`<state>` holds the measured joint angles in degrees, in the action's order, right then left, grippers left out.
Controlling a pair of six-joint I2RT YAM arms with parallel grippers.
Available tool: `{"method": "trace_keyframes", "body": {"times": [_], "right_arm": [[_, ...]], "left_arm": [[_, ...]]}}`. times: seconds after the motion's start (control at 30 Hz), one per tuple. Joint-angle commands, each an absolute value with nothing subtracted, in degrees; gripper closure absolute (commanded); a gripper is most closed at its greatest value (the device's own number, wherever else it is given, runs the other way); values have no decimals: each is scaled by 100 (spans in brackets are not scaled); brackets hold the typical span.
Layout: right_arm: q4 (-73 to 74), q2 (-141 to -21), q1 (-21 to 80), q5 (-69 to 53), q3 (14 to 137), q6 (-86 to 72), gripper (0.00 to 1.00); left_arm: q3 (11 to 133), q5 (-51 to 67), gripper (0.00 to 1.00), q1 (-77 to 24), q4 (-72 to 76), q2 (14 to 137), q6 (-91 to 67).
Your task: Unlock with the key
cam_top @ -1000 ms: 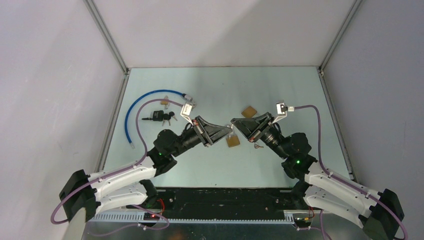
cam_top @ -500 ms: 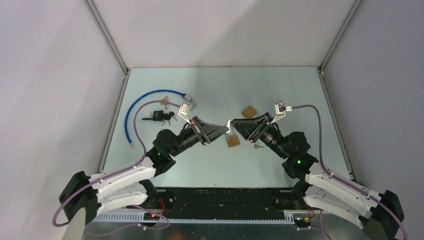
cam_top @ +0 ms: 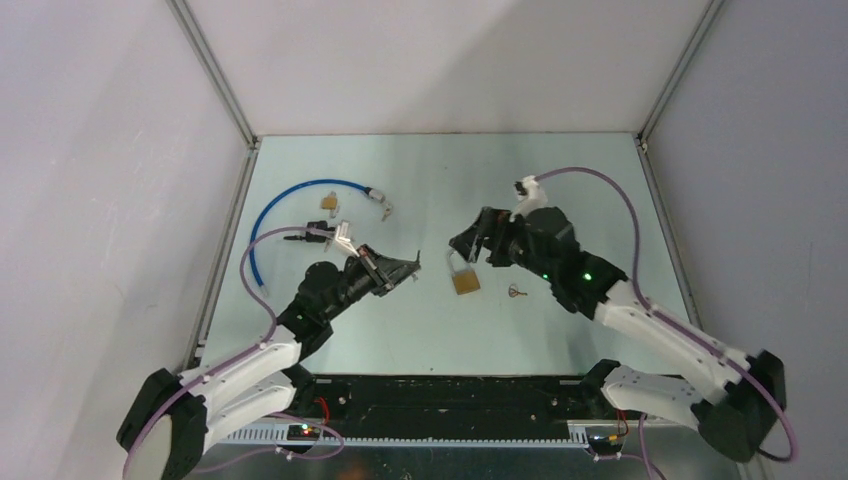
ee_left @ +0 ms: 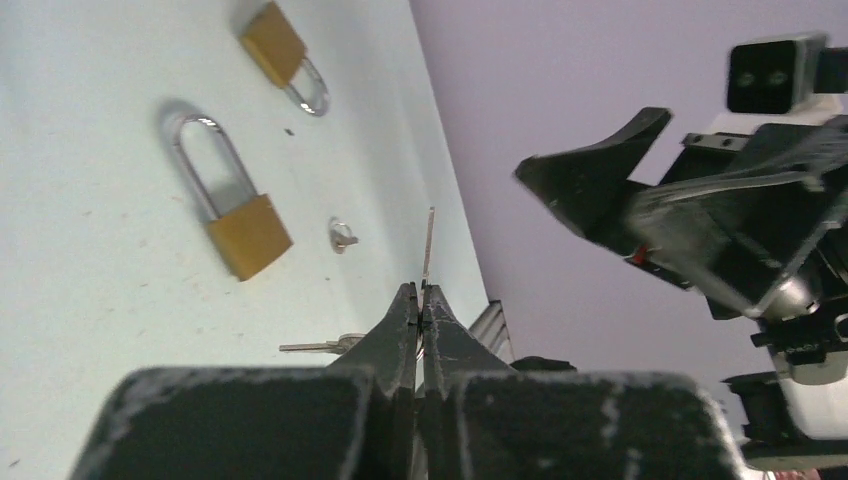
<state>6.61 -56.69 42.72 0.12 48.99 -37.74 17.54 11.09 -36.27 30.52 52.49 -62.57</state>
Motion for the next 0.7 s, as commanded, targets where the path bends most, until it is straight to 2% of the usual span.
{"method": "trace_keyframes", "body": {"times": [0.0, 0.2, 0.33, 0.5, 0.67], "right_arm": [[2704, -6616, 4247, 233, 5447, -3340, 3], [3493, -7860, 4253, 660, 6086, -3110, 0], [3422, -8583, 4177, 500, 6385, -2880, 1], [3893, -9911, 4161, 309, 7384, -2612, 1], [4240, -10742, 4191, 457, 7913, -2584, 4]], "left_arm": [[1552, 1106, 100, -3382, 2600, 4935, -6207], [1269, 1121, 100, -3194, 2221, 4500, -6266], [1128, 1085, 100, -3105, 1963, 4186, -6256], [1088, 1037, 100, -3061, 1602, 3914, -6199], [1006, 886, 100, -3038, 1381, 3619, -6245]]}}
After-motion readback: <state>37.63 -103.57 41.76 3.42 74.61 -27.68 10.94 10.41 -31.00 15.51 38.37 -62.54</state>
